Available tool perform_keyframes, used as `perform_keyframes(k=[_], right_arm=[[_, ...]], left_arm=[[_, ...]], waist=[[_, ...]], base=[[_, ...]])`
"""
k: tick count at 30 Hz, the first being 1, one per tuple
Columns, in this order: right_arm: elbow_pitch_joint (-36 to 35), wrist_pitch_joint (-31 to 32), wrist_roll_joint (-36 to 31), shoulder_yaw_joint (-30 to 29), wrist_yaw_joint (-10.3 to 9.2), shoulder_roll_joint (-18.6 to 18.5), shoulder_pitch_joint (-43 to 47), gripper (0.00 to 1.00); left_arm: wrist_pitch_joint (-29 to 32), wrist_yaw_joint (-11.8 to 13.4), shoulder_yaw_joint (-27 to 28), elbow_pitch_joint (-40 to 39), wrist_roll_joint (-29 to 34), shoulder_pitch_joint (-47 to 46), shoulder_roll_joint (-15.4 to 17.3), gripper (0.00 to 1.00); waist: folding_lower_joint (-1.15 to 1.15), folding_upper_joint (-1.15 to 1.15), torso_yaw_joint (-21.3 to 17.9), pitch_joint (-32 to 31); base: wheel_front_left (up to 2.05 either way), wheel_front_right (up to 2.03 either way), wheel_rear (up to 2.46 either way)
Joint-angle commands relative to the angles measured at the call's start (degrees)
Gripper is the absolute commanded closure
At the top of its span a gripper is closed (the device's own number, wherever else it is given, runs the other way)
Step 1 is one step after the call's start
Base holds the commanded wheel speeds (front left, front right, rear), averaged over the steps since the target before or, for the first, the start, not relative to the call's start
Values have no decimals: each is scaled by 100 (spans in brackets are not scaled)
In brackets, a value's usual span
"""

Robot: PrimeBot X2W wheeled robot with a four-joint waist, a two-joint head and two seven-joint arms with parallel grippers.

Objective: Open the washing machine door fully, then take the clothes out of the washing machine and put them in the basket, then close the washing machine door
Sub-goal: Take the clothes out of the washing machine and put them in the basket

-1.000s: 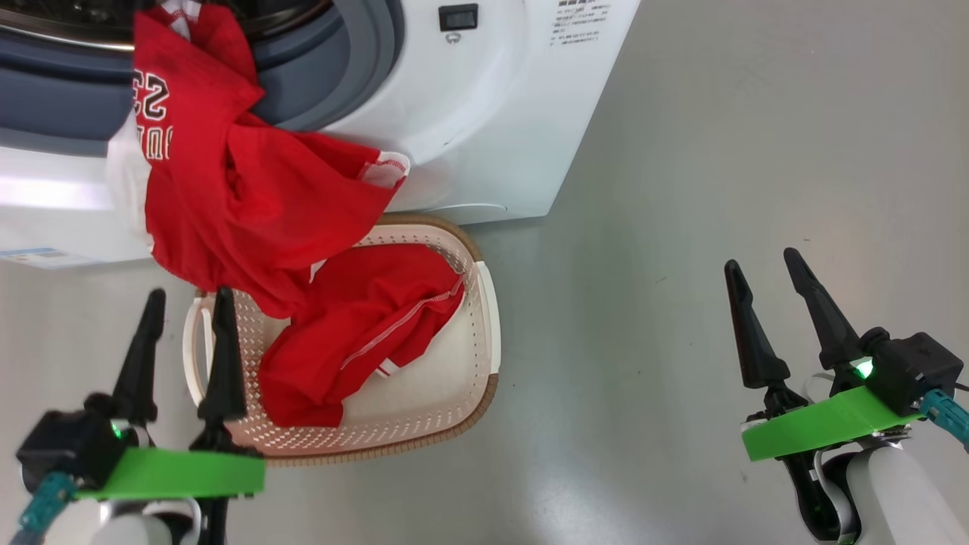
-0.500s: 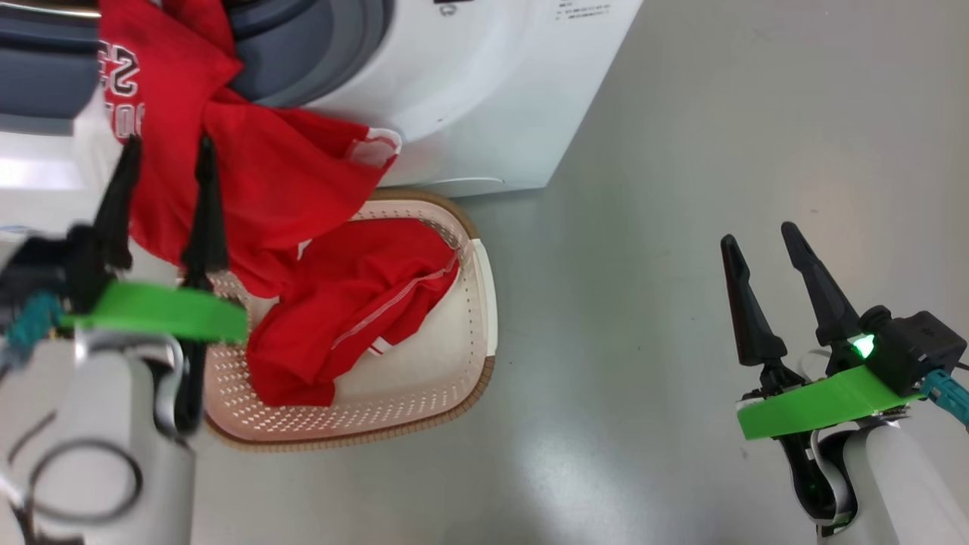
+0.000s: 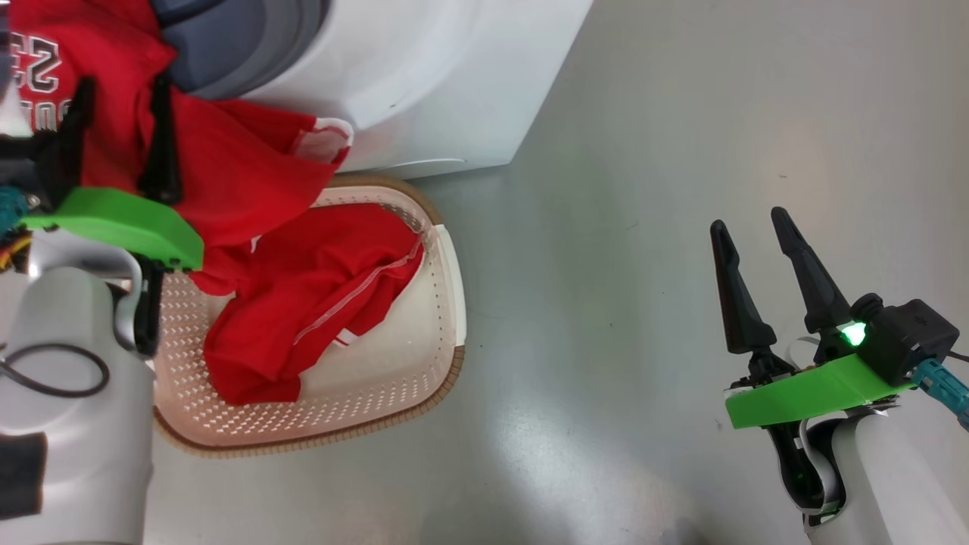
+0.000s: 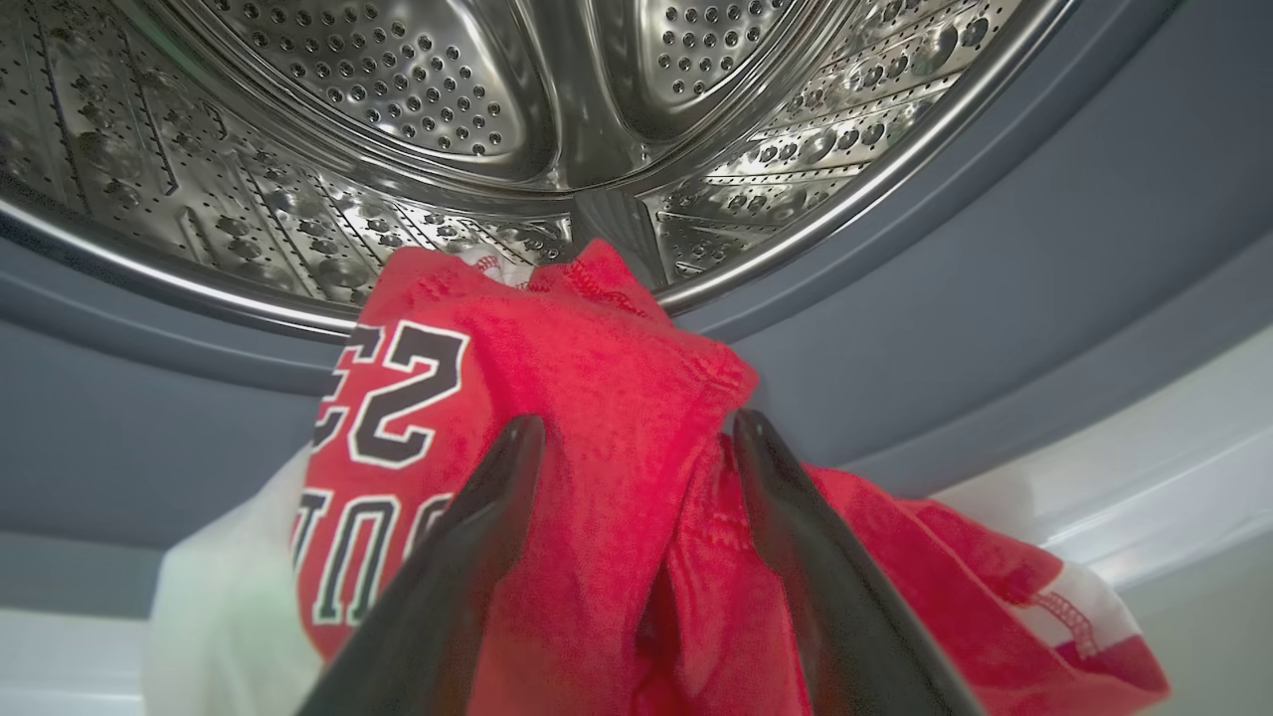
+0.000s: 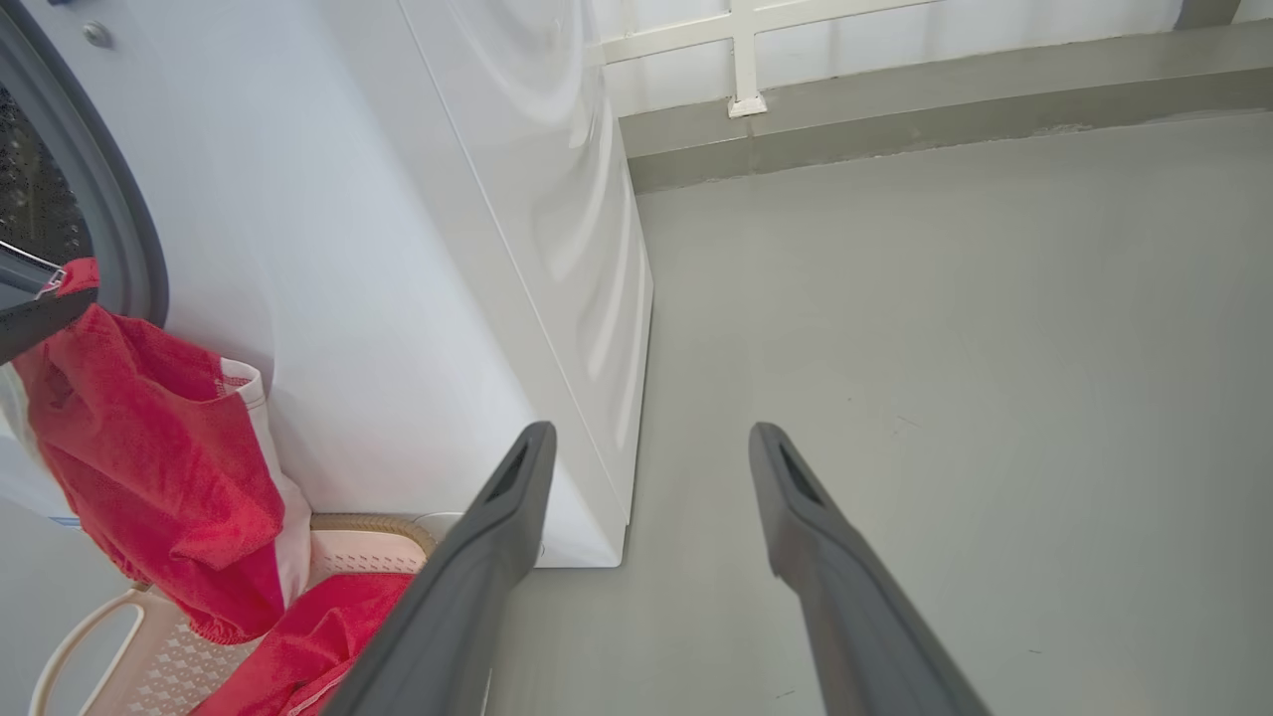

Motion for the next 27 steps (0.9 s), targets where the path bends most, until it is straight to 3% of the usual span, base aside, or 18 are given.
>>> perform_keyframes(k=[1,13,15,16,17,18,20,27], right_arm=[[-141,-36,8,138,42,12,-15,0],[-111,-36,12,235,42,53,-58,0],[-108,-36,13,248,42,55,-50,0],[-108,-36,15,249,42,56,-43,0],[-107,-36,17,249,42,56,-35,0],[-105,-36,18,249,42,57,-28,0],[-103,-36,16,248,42,57,-11,0],[-97,-36,4,199,42,58,31,0]], left_arm=[[-27,13,136,-32,87,-49,295,0],[-27,131,299,386,312,-346,469,2],[-27,129,325,388,329,-348,483,45],[-27,129,336,379,340,-345,487,56],[-27,128,344,364,352,-338,491,75],[-27,127,358,338,357,-336,491,79],[-27,123,381,301,369,-320,490,99],[-27,89,551,-37,281,-132,355,100]], waist=[[0,0,-45,30],[0,0,-190,13],[0,0,-217,-2],[0,0,-228,-10],[0,0,-240,-16],[0,0,-251,-21],[0,0,-268,-35],[0,0,-225,-104]], base=[[0,0,0],[0,0,0],[0,0,0],[0,0,0],[0,0,0],[0,0,0],[0,0,0],[0,0,0]])
